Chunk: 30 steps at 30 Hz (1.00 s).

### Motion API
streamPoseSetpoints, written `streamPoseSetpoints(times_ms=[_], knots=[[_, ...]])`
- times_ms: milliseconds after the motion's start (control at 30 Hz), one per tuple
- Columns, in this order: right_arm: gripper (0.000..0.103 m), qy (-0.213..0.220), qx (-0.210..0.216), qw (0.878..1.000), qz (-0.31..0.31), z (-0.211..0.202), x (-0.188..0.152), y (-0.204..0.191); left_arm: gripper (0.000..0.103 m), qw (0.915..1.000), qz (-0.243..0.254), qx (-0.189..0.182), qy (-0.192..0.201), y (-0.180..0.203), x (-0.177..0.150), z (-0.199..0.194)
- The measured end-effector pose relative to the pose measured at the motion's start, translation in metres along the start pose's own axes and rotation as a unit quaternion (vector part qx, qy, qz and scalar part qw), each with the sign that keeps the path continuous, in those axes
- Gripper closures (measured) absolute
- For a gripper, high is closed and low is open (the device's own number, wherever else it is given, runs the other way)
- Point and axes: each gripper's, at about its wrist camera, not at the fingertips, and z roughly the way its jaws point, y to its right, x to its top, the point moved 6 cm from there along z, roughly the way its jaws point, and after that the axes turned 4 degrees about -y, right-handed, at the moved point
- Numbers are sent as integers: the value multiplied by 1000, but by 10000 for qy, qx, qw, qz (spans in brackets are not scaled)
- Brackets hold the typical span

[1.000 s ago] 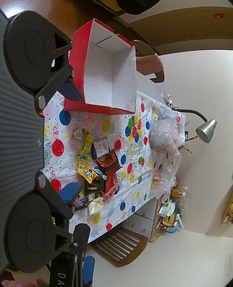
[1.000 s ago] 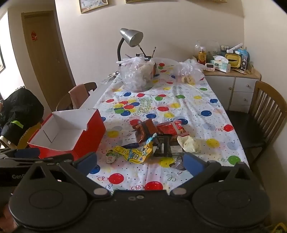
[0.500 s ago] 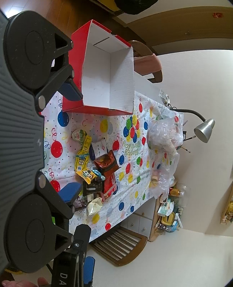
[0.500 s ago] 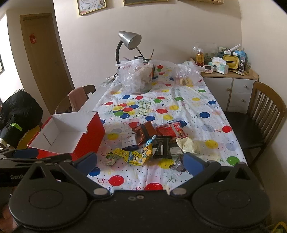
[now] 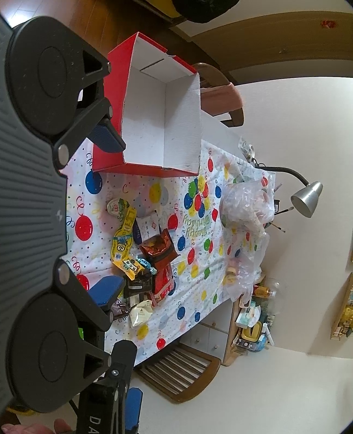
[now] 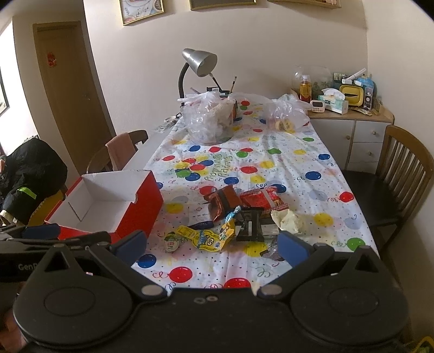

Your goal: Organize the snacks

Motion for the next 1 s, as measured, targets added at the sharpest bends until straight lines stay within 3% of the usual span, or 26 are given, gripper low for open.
streamPoseSetpoints(times_ms=[1000], knots=[[0,150,6,9998,160,-8,-4,-3,5,9997,45,-125,215,2,-6,-10]])
